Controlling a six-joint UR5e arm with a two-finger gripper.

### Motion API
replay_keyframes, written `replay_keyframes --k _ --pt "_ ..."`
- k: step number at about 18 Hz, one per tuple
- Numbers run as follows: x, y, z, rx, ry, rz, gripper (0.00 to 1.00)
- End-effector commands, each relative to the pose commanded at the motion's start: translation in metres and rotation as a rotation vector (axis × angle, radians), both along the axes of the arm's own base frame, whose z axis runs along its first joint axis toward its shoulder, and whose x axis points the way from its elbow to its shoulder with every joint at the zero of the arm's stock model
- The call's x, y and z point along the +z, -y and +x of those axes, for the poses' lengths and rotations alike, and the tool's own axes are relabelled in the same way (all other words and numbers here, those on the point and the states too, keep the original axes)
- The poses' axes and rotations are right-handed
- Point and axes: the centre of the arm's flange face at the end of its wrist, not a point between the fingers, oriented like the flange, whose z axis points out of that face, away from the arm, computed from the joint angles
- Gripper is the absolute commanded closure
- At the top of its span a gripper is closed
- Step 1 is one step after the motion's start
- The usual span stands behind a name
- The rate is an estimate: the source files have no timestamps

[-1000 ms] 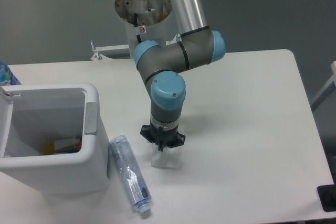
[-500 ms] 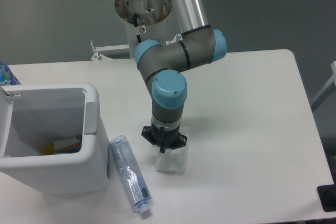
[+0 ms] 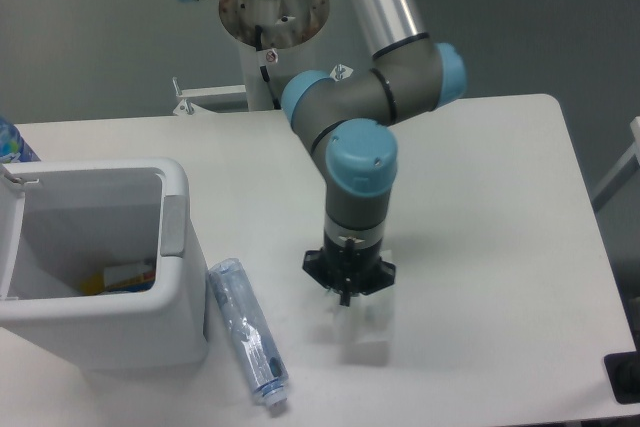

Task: Place the trash in the trash can
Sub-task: 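Lift the gripped wrapper up off the table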

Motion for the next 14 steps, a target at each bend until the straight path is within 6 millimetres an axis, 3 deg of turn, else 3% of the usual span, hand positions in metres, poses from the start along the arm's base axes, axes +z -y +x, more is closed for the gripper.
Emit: replay_keyframes --k 7,11,14 --pt "0.091 0.003 -0.039 0.133 0.042 0.248 0.91" --pt "0.134 0.001 -0.037 0.158 0.021 0.320 0.91" --pt "0.168 0.003 -0.019 0.169 0.032 0.389 0.91"
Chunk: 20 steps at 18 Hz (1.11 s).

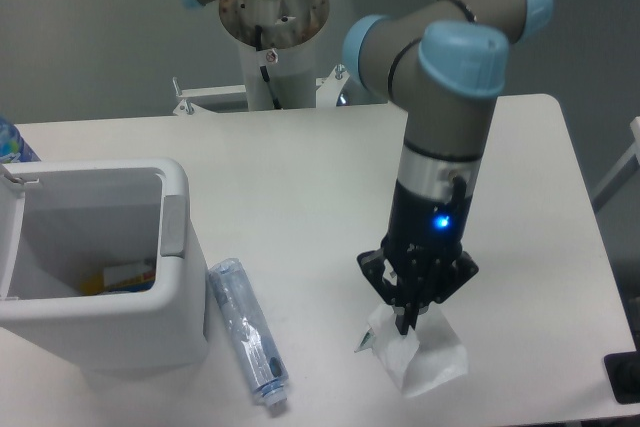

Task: Place the trash in the trash can
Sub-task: 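Lift the gripped wrapper up off the table, then carry the wrapper over the white bin and open the gripper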

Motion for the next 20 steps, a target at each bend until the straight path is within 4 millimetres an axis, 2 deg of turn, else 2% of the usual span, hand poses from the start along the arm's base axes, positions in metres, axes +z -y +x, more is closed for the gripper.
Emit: replay_keyframes --k 5,7,10,12,14,17,20 --pt "0.053 -0.002 0.052 0.000 -0.009 0.064 0.91" --pt "0.073 -0.002 0.081 -0.016 -0.018 0.085 0.91" --pt "0.090 -0.005 0.130 -0.075 -0.035 0.098 0.91" --pt "0.099 0.001 0.147 -0.083 -0.039 0.104 0.91" --pt "0.096 0.001 0.182 -0.132 -0.038 0.096 0.91" --pt "0.080 0.001 0.218 -0.185 -0.021 0.077 0.91" --pt "0.068 -0.013 0.242 -0.233 -0.006 0.060 0.91"
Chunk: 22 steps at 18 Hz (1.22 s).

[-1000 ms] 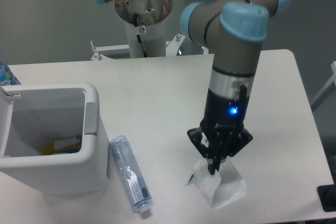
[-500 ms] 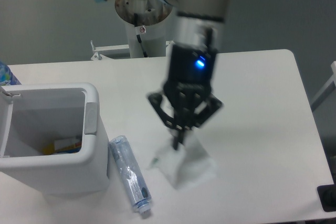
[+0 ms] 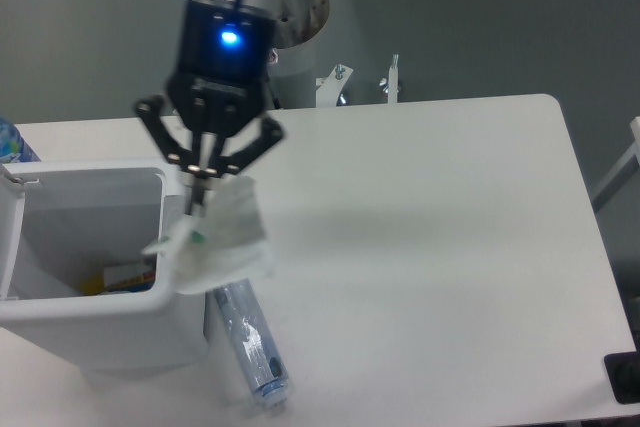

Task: Place the trash in the trash can
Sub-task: 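Carry the wrapper over the white bin and open the gripper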

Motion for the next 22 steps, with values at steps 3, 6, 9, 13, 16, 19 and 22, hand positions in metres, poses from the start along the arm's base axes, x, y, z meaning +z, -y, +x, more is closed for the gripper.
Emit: replay_keyframes --k 3,6,9,13,16,19,22 --pt "-0.013 -0.014 0.022 -0.046 0.013 -0.019 0.90" --pt "-0.023 -0.021 0.042 -0.080 0.022 -0.035 0.89" --pt "-0.041 -0.022 0.056 -0.105 0.038 -0.065 0.87" --pt "-0.056 -0.022 0.062 -0.136 0.031 -0.086 0.72" --pt "-0.056 -0.022 0.062 -0.137 0.030 -0.086 0.35" --pt "-0.052 -0.021 0.062 -0.136 0.026 -0.082 0.18" --pt "-0.049 -0.020 0.056 -0.104 -0.013 -0.097 0.15"
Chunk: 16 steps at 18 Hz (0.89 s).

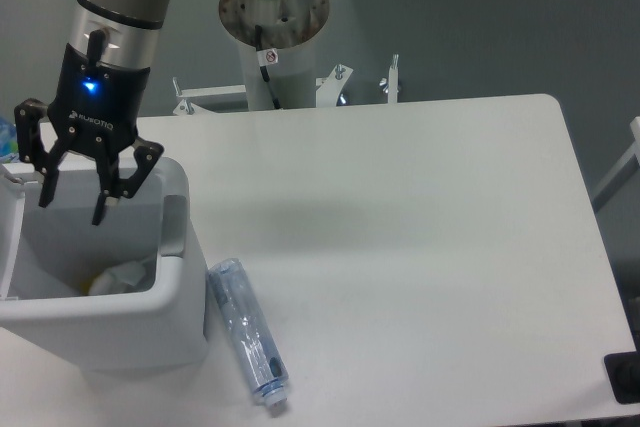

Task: Place the trash in the trash can
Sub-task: 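Carry the wrapper over the white bin and open the gripper, then move the open gripper back toward the clear plastic bottle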

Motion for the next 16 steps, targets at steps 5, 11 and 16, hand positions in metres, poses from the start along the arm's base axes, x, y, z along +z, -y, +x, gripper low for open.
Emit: replay_keyframes --k 5,11,16 --pt "-0.011 0.004 -0.076 0.133 -0.025 -0.034 0.02" --pt "-0.037 0.011 -0.162 0.256 -0.005 -0.069 0.00" --pt "-0.088 -0.007 -0.215 0.294 0.038 -0.123 0.00"
